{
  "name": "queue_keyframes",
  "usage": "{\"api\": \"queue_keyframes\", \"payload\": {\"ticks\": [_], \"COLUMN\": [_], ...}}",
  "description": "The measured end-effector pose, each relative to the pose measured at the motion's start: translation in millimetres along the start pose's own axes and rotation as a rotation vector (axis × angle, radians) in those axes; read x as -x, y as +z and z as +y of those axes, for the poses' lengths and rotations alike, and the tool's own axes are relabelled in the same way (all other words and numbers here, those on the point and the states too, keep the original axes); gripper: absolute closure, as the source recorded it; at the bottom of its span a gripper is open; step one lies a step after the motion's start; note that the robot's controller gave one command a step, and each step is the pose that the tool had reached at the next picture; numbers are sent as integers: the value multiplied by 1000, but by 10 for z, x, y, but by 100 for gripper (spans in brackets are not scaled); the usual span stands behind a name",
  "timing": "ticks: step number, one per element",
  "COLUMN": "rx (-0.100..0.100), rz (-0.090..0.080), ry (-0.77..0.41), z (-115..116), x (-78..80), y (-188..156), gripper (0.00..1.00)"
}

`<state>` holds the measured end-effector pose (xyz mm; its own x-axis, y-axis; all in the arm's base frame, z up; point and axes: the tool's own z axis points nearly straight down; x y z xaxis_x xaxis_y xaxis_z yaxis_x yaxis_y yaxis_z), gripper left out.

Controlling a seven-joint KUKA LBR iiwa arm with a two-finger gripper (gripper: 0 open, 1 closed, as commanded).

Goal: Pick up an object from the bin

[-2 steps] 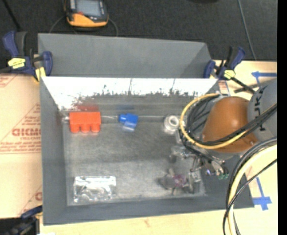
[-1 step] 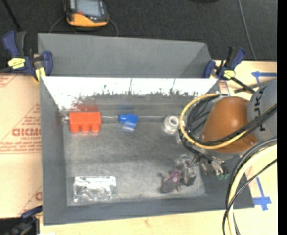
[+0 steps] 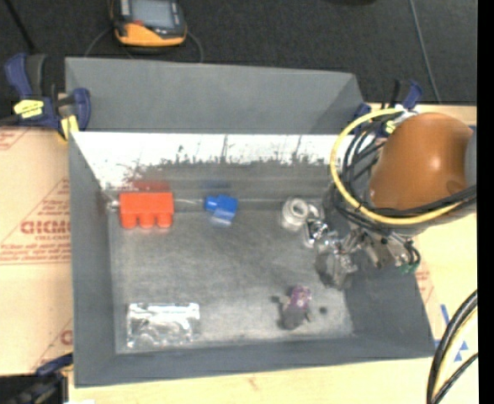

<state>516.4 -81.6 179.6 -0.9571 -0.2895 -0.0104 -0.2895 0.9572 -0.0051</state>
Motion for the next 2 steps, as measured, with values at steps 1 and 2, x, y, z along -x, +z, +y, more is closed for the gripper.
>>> {"api": "queue_keyframes", "payload": {"ticks": [1, 2], "rx": [4, 9], "rz": [7, 12], "ry": [3, -185], "z": [8, 344], "x": [-17, 94], "y": [48, 1067], "gripper": [0, 0]}}
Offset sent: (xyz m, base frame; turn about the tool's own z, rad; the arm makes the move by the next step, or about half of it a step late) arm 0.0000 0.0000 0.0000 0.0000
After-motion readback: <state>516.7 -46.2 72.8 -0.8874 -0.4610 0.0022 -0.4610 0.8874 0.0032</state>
